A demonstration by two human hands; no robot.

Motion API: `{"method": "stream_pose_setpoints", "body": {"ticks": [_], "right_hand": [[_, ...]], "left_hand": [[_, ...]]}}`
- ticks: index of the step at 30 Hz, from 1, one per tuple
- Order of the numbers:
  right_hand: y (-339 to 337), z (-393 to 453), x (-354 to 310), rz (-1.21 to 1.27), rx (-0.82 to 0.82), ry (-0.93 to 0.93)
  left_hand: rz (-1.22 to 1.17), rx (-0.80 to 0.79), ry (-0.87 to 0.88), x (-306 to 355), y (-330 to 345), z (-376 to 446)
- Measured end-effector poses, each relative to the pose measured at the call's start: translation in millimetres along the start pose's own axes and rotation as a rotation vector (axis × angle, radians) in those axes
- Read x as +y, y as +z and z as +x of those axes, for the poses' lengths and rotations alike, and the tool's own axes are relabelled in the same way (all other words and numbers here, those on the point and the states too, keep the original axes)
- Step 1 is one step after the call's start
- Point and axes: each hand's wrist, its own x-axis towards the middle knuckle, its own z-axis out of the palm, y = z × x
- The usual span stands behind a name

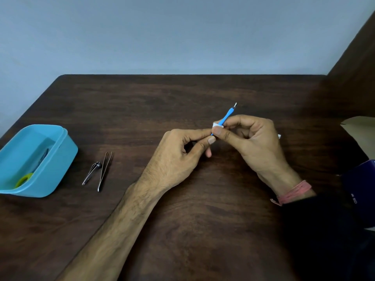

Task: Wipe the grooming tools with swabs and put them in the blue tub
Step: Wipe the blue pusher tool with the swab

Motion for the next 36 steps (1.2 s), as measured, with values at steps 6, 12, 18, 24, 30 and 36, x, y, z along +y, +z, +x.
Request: {"method": "stream_pose_setpoints", "body": {"ticks": [6, 12, 18, 24, 30, 36], "right_hand": [[-0.9, 1.5, -4.1, 0.045, 0.013, 0.009], [2.0, -3.5, -11.9, 0.087, 0.028, 0.033], [-0.1, -4.9, -17.0, 0.082, 0.073, 0.111], [-0.1, -6.0, -14.8, 0.026, 0.044, 0.097], [-3.1, -5.8, -14.2, 0.030, 0.094, 0.105], [0.2, -5.8, -13.3, 0.014, 0.071, 0.084]], "left_hand": [[-0.094, 0.006, -0.019, -0.3, -2.1, 2.6], [-0.064, 0.021, -0.013, -2.9, -1.2, 1.9], [0.012, 0.035, 0.029, -1.8, -0.4, 0.1], [0.010, 0.115, 0.000, -1.1, -0.9, -1.3], [-0.032, 0.082, -0.025, 0.6, -0.4, -0.5], [-0.026, 0.054, -0.020, 1.8, -1.8, -0.1]]}}
